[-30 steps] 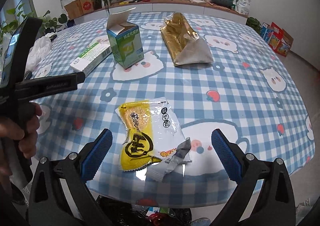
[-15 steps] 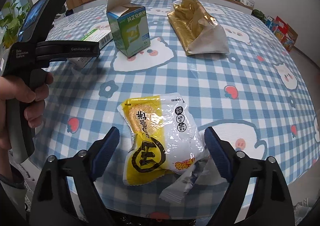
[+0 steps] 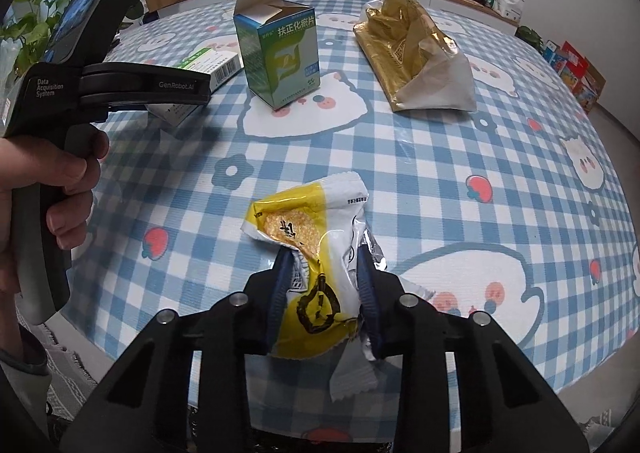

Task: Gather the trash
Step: 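Grasp the white medicine box with the left tool while the right grasps the yellow snack wrapper, then carry the medicine box and yellow wrapper with both tools over the bin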

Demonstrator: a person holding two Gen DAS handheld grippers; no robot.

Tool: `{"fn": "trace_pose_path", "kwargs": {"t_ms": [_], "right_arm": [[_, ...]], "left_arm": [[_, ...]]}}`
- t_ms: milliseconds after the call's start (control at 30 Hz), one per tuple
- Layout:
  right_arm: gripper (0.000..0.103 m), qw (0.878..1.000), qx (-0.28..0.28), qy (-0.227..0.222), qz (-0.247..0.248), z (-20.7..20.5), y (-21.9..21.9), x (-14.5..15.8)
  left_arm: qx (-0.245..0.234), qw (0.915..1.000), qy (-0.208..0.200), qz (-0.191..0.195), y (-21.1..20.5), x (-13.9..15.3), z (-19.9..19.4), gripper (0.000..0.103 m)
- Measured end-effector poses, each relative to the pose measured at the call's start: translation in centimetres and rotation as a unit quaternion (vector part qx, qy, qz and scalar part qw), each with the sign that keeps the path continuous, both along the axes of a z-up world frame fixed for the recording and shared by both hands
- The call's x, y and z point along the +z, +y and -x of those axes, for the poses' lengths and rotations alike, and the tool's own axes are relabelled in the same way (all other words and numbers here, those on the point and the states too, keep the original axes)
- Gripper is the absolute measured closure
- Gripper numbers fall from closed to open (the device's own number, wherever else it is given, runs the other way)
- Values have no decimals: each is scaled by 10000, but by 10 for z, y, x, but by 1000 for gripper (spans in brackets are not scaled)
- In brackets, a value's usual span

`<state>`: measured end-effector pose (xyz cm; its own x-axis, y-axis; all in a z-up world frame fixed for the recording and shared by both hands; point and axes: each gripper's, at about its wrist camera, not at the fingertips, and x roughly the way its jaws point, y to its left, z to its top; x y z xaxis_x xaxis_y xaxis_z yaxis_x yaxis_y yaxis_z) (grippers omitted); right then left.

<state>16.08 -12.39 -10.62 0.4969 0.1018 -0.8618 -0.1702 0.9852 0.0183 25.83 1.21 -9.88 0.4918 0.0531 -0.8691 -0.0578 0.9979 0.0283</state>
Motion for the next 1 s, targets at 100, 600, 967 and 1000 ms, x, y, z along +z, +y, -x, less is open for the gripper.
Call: {"fn": "trace_pose_path", "kwargs": {"t_ms": [100,600,967,1000], "right_arm": [[74,10000,10,-11,-6,0,0,1],[77,9997,-47,-167,-157,2,-1,14],[78,9989,-8,-382,-280,14,1,38],[78,9988,-4,-395,-284,16,1,39]], "left_arm": [[22,10000,-14,54,1,1,0,33],[88,9998,-183,51,2,21,16,33],[94,9995,-313,35,-1,45,52,33],[93,9994,-325,44,-2,47,56,33]]}}
